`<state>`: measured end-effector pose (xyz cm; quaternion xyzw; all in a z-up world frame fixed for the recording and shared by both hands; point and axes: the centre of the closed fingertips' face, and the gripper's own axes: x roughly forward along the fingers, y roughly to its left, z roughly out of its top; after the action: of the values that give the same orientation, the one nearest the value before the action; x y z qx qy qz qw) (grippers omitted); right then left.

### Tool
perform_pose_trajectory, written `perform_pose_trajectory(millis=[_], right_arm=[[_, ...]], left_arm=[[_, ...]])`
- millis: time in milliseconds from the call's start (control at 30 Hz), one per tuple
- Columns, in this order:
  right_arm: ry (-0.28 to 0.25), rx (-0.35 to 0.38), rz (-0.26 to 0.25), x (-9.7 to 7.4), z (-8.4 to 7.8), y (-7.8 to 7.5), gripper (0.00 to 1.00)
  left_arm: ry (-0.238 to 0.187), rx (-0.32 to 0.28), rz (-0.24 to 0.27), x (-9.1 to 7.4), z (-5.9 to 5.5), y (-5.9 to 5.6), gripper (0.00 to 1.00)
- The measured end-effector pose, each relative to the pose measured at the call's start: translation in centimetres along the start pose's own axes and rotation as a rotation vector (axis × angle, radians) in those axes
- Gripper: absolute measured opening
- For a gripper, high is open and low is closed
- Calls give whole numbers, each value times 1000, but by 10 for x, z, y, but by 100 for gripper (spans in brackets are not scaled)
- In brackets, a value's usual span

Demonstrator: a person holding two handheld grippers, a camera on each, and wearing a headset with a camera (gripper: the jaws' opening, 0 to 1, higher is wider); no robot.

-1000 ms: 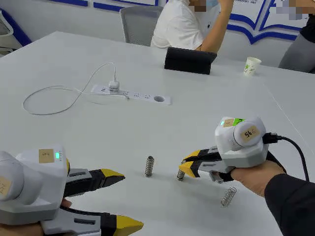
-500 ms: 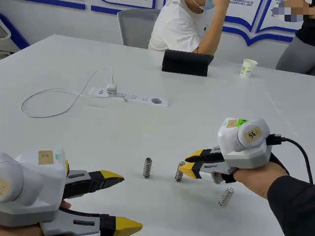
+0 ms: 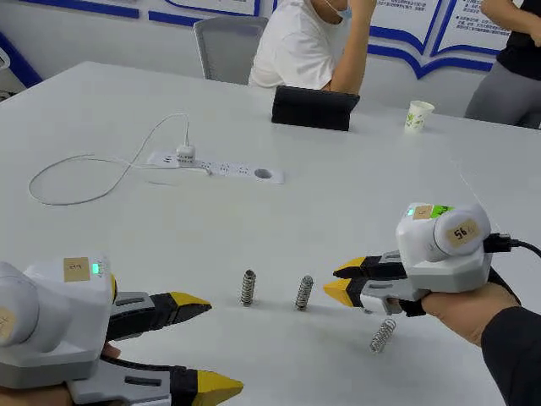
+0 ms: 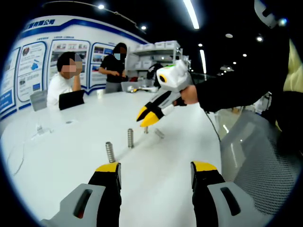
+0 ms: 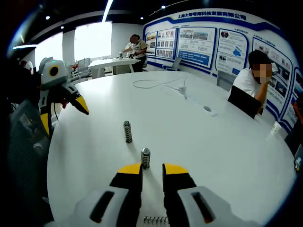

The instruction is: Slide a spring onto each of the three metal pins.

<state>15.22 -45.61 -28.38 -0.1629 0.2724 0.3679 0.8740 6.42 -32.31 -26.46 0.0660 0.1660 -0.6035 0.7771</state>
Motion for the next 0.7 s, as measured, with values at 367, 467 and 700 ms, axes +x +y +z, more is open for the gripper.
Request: perform_pose_trajectory(millis=[367, 467, 700], right_arm=[[-25, 14, -30, -18, -1, -2, 18], [-30, 16, -39, -23, -2, -3, 18], [-40, 28, -65, -37, -6, -8, 18]], left_arm=[[-1, 6, -5, 0, 2, -1, 60], [-1, 9, -5, 0, 3, -1, 60], [-1, 12, -8, 0, 4, -3, 60]])
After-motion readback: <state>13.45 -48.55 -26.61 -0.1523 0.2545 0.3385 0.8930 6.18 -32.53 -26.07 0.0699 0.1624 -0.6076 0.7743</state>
